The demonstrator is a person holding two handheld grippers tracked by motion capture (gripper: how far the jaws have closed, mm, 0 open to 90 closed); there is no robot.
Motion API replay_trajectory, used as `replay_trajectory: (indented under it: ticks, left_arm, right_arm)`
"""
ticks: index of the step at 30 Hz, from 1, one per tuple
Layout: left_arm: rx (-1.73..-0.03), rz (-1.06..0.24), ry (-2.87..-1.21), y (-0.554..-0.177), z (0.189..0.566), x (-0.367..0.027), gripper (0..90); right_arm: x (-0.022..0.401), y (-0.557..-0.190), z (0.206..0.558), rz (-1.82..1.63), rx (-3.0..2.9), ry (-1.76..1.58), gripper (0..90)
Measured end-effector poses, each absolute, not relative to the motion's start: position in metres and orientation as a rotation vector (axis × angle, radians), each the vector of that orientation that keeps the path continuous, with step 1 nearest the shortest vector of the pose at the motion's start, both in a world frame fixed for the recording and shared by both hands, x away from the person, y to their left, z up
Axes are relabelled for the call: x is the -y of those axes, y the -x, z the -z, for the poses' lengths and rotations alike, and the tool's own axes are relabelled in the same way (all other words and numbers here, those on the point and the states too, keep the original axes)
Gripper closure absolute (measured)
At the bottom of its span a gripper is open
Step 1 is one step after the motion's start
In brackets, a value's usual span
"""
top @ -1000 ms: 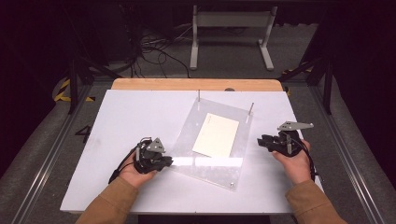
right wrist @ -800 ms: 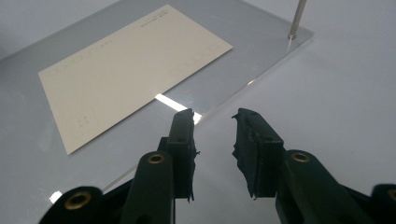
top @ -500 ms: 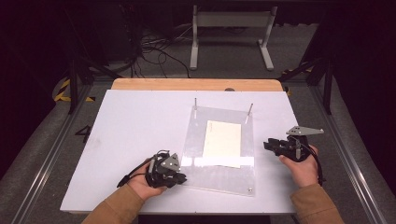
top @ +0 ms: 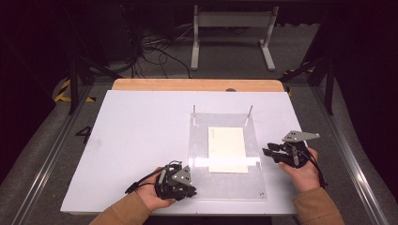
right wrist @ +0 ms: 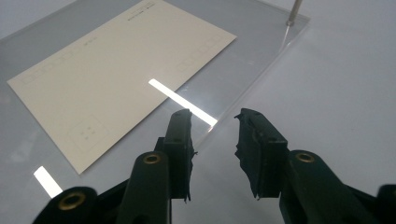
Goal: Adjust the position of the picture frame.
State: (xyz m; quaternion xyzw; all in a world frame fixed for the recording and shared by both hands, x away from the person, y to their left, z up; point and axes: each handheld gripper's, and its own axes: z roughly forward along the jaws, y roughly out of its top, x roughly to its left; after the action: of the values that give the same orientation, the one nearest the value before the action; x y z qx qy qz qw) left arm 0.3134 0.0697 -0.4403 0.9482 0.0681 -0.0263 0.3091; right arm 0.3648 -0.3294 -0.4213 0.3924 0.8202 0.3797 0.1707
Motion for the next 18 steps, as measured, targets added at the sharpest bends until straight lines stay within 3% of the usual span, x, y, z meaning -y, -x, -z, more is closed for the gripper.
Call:
replay_trajectory:
  ticks: [18]
  left_arm:
    - [-0.191,0.124,-2.473,-0.315,0.443,-0.073,82.3]
  right_arm:
    - [0.32,-0.338,0.418,-1.045,-2.495,-0.965,66.9]
